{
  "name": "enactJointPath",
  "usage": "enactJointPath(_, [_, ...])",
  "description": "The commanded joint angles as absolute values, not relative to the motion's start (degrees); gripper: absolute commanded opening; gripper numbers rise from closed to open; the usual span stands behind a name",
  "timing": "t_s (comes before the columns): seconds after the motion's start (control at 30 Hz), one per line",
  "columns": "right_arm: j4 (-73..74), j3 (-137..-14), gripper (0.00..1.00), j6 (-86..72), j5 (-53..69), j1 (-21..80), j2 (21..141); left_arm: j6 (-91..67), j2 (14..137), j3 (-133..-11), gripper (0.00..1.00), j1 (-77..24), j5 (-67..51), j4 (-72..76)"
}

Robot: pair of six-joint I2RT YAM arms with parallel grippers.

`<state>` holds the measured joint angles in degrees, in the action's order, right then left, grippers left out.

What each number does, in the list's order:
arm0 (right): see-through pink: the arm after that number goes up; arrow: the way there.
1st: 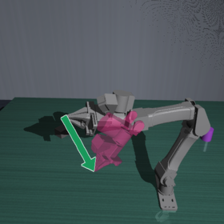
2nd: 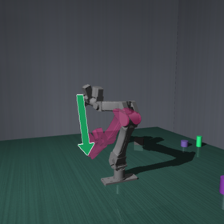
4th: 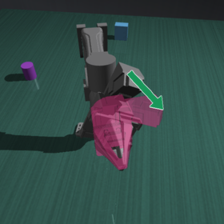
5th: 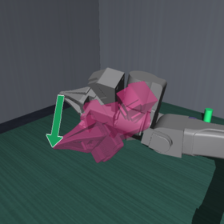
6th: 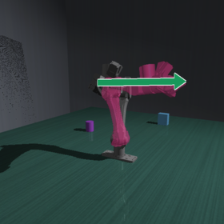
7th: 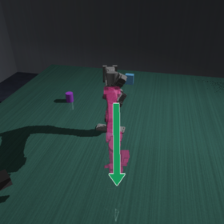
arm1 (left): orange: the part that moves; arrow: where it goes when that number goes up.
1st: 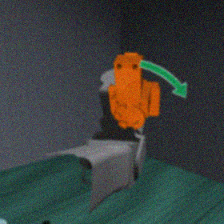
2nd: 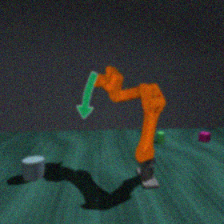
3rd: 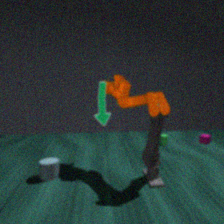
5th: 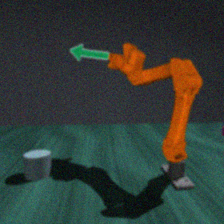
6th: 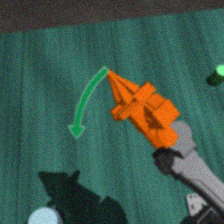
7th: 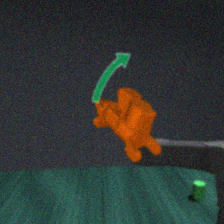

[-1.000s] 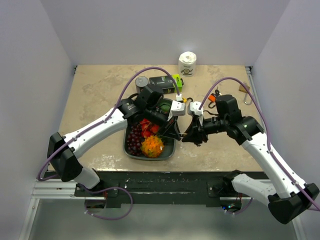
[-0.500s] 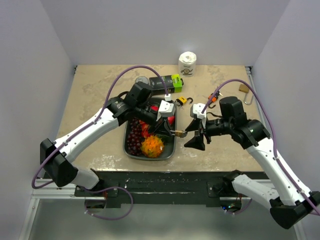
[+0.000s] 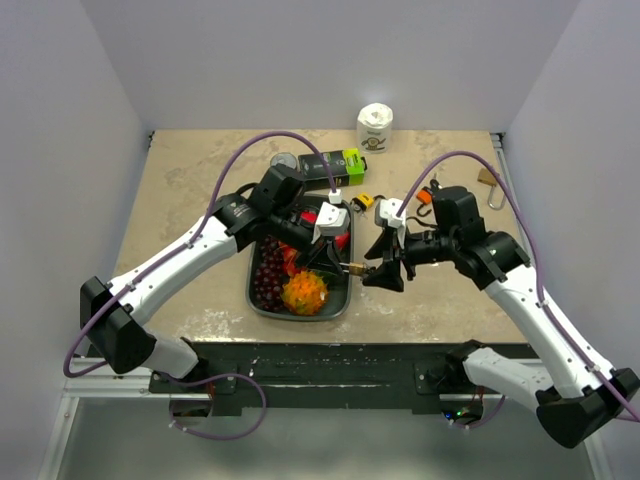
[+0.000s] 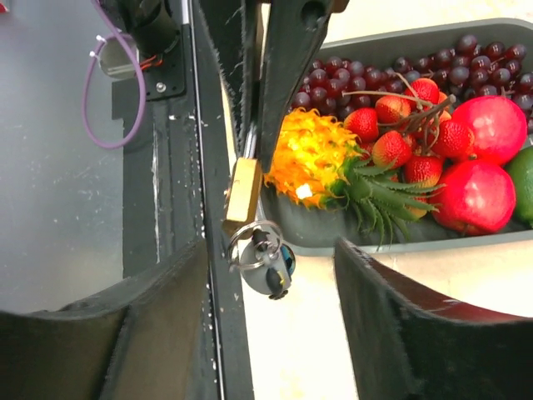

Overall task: Lock with the key
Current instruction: Lock the lock.

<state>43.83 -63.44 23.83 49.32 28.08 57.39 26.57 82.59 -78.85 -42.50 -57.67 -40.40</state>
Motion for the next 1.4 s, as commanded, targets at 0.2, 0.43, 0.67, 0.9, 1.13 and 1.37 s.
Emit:
enactJointPath(0.2, [41.4,-66.1,0.28,24.5,51.7,28.0,58.5,25.9,80.7,-78.4,0.00,-42.5,-59.7,-38.5])
enactJointPath(0.43, [46.1,-66.8,0.00,28.3,49.9,28.0,58.0,28.5,81.1,-77.7,0.00,-39.6,-59.6,-41.1])
enactJointPath(0.67, [48.1,-66.5,0.00,29.3,47.2,28.0,57.3,32.5,81.7,-77.2,0.00,-36.4,-59.9,-44.8])
enactJointPath(0.9, [49.0,-66.2,0.00,30.2,46.7,26.0,57.5,41.3,81.0,-76.5,0.00,-34.9,-58.6,-52.3])
enactJointPath(1.13, [51.5,-67.8,0.00,33.9,50.7,19.7,59.6,44.5,79.7,-73.8,0.00,-33.8,-56.6,-55.5])
enactJointPath(1.37, [50.7,-67.2,0.00,34.3,50.4,19.5,58.8,39.4,80.1,-73.1,0.00,-31.2,-59.1,-53.2])
